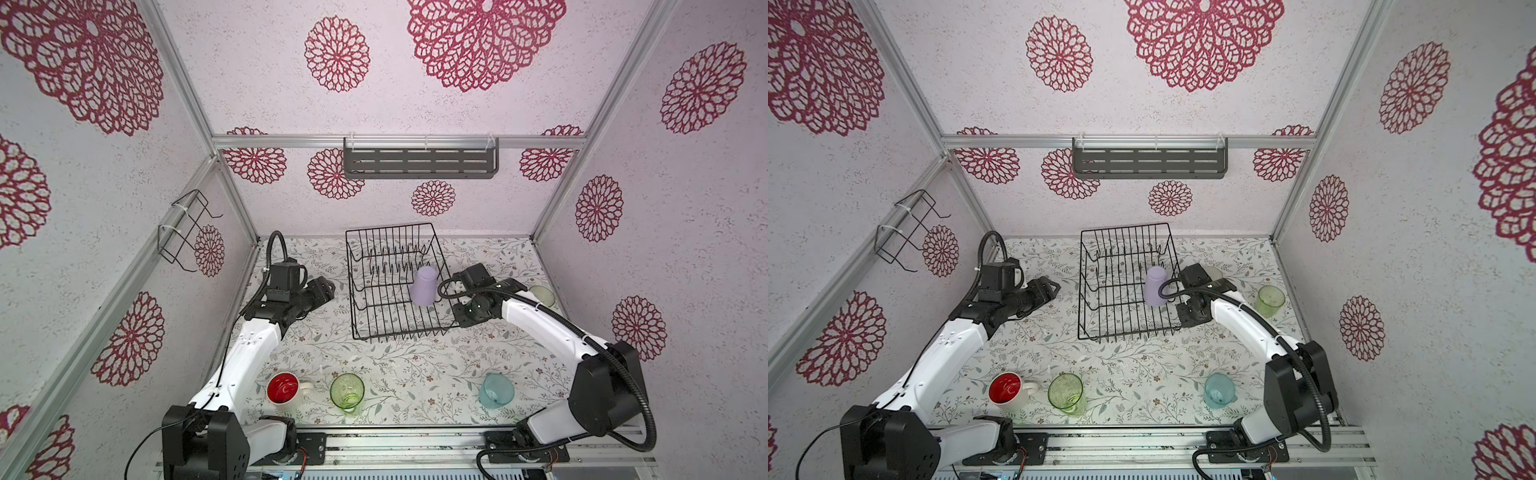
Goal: Load the cups into the dish rack
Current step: 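Open the right gripper and release the lavender cup in the rack, then move the right gripper toward the frosted pale-green cup beside the rack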
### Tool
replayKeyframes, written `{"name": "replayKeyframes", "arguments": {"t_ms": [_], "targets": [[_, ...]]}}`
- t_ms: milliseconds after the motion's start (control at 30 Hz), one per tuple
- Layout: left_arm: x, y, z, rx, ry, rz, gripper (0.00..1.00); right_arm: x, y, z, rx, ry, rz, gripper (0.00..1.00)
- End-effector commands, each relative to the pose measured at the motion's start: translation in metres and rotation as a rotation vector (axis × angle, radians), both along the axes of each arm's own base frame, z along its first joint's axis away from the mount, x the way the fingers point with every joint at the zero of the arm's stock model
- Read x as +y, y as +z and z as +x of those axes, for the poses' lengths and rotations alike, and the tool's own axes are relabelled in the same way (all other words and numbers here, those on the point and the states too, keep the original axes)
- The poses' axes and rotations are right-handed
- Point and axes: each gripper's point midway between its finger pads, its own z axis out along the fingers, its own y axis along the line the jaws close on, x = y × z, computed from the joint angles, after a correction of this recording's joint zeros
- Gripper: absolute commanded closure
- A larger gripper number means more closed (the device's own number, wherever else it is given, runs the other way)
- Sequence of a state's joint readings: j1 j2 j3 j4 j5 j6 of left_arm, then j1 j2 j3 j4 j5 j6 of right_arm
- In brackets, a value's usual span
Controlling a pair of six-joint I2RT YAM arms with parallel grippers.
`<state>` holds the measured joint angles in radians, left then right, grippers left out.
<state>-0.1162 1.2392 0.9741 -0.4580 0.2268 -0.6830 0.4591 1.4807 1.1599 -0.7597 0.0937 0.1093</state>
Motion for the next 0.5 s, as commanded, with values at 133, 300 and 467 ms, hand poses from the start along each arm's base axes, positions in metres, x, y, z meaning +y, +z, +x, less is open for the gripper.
{"name": "replayKeyframes", "arguments": {"t_ms": [133,300,467], "targets": [[-0.008,-0.004,-0.028,0.084,-0.096,0.024,0.28,0.002,0.055,0.014,-0.206,-0.021,0.073,0.51],[-0.023,0.0,-0.076,0.22,-0.187,-0.052,0.28,0.006,0.11,0.038,-0.445,-0.075,0.18,0.38],[-0.037,0.003,-0.122,0.308,-0.286,-0.065,0.28,0.021,0.146,0.055,-0.611,-0.063,0.31,0.31]]}}
